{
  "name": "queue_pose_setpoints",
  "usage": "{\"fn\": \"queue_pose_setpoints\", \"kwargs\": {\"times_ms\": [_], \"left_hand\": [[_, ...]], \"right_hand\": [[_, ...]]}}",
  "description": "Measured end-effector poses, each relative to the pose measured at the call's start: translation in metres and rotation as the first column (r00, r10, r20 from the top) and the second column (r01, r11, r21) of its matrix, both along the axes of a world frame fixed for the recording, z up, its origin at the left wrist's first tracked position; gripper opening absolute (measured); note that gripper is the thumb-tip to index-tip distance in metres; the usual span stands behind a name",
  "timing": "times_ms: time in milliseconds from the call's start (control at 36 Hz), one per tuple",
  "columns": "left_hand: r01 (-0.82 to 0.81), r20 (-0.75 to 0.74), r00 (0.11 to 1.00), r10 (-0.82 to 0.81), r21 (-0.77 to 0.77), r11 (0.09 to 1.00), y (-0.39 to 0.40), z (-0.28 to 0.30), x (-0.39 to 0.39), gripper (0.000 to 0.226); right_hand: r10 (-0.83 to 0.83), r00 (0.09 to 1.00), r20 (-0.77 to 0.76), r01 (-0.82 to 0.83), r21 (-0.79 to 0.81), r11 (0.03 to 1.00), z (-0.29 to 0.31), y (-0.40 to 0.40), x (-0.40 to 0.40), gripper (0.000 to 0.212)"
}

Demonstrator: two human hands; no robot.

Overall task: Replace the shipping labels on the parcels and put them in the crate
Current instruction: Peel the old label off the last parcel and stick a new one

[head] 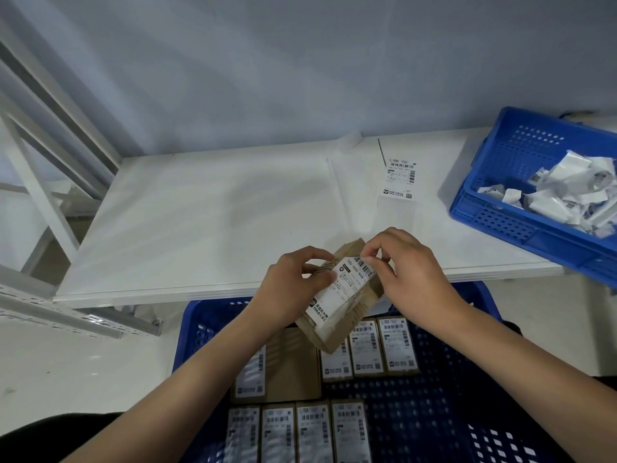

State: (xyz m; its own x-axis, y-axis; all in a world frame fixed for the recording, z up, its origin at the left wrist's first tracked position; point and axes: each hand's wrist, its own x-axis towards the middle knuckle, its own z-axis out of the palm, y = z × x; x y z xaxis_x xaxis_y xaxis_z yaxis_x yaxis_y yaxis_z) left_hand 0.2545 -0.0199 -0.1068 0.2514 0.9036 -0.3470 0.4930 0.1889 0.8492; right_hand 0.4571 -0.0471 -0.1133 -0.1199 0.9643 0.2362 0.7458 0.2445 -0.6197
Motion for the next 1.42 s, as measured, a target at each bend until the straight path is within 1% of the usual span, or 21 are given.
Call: {"fn": "queue_pose_setpoints", "kwargs": {"times_ms": [194,333,472,556,639,722,806,861,917,972,1000,1056,1111,1167,1194,1250,1333,1361,1417], "left_hand": [[-0.012,0.024,1.0,0.012,-0.007,1.0,0.002,0.001,-0.001,0.02],[-0.018,0.036,0.999,0.019,-0.024,1.0,0.002,0.0,-0.003,0.022],[-0.015,0.028,1.0,0.014,0.011,1.0,0.003,0.0,-0.002,0.03],[0.001,-0.013,1.0,0.0,0.062,0.998,0.003,0.0,-0.001,0.033],[0.017,-0.044,0.999,-0.013,0.104,0.994,0.002,-0.001,0.001,0.032],[0.009,-0.037,0.999,-0.005,0.12,0.993,0.0,0.0,0.002,0.033],[-0.023,-0.033,0.999,0.028,0.131,0.991,0.0,0.001,0.002,0.043],[-0.073,0.01,0.997,0.072,0.111,0.991,0.0,0.001,0.001,0.05],[-0.105,0.054,0.994,0.1,0.11,0.988,0.0,-0.001,0.0,0.058],[-0.083,0.03,0.996,0.079,0.164,0.983,-0.001,-0.003,0.0,0.074],[-0.062,0.004,0.998,0.063,0.193,0.979,-0.002,-0.004,0.001,0.082],[-0.037,-0.026,0.999,0.044,0.239,0.97,-0.005,-0.007,0.004,0.096],[-0.019,-0.024,0.999,0.026,0.257,0.966,-0.009,-0.01,0.007,0.103],[0.009,-0.012,1.0,-0.006,0.248,0.969,-0.011,-0.012,0.009,0.102],[0.026,-0.011,1.0,-0.024,0.243,0.97,-0.012,-0.011,0.011,0.099],[0.058,-0.03,0.998,-0.052,0.244,0.968,-0.013,-0.008,0.012,0.086],[0.064,-0.054,0.997,-0.05,0.299,0.952,-0.01,-0.004,0.008,0.068],[0.066,-0.067,0.997,-0.047,0.329,0.942,-0.008,-0.002,0.006,0.068],[0.103,-0.126,0.99,-0.057,0.397,0.912,-0.004,0.001,0.001,0.075]], "right_hand": [[-0.005,1.0,-0.006,0.006,0.069,0.998,-0.001,-0.002,-0.002,0.008],[0.002,1.0,0.002,-0.002,0.071,0.998,-0.002,-0.002,-0.002,0.007],[-0.017,1.0,-0.021,0.019,0.061,0.998,0.001,0.0,-0.001,0.006],[-0.007,1.0,-0.023,0.008,0.057,0.998,0.001,0.0,-0.001,0.005],[0.011,0.999,-0.039,-0.01,0.039,0.999,-0.001,-0.001,-0.001,0.011],[-0.006,0.998,-0.07,0.007,0.015,1.0,0.0,-0.002,-0.001,0.024],[-0.082,0.984,-0.159,0.072,-0.072,0.995,0.005,-0.001,-0.002,0.05],[-0.169,0.96,-0.223,0.137,-0.153,0.979,0.007,0.0,-0.003,0.056],[-0.275,0.913,-0.301,0.18,-0.306,0.935,0.008,0.002,-0.002,0.059],[-0.337,0.86,-0.384,0.118,-0.493,0.862,0.009,0.003,-0.002,0.067],[-0.335,0.842,-0.422,0.059,-0.546,0.836,0.008,0.003,-0.002,0.07],[-0.304,0.827,-0.473,-0.021,-0.566,0.824,0.007,0.003,-0.005,0.074],[-0.286,0.832,-0.476,-0.026,-0.547,0.837,0.005,0.002,-0.007,0.074],[-0.293,0.833,-0.47,-0.001,-0.53,0.848,0.006,0.002,-0.007,0.076],[-0.299,0.832,-0.467,0.013,-0.522,0.853,0.007,0.002,-0.006,0.078],[-0.294,0.841,-0.454,0.03,-0.504,0.863,0.008,0.004,-0.002,0.079],[-0.22,0.876,-0.429,-0.018,-0.485,0.874,0.013,0.007,0.005,0.076],[-0.186,0.893,-0.411,-0.038,-0.48,0.876,0.014,0.008,0.007,0.076],[-0.121,0.921,-0.369,-0.074,-0.472,0.878,0.014,0.009,0.01,0.083]]}}
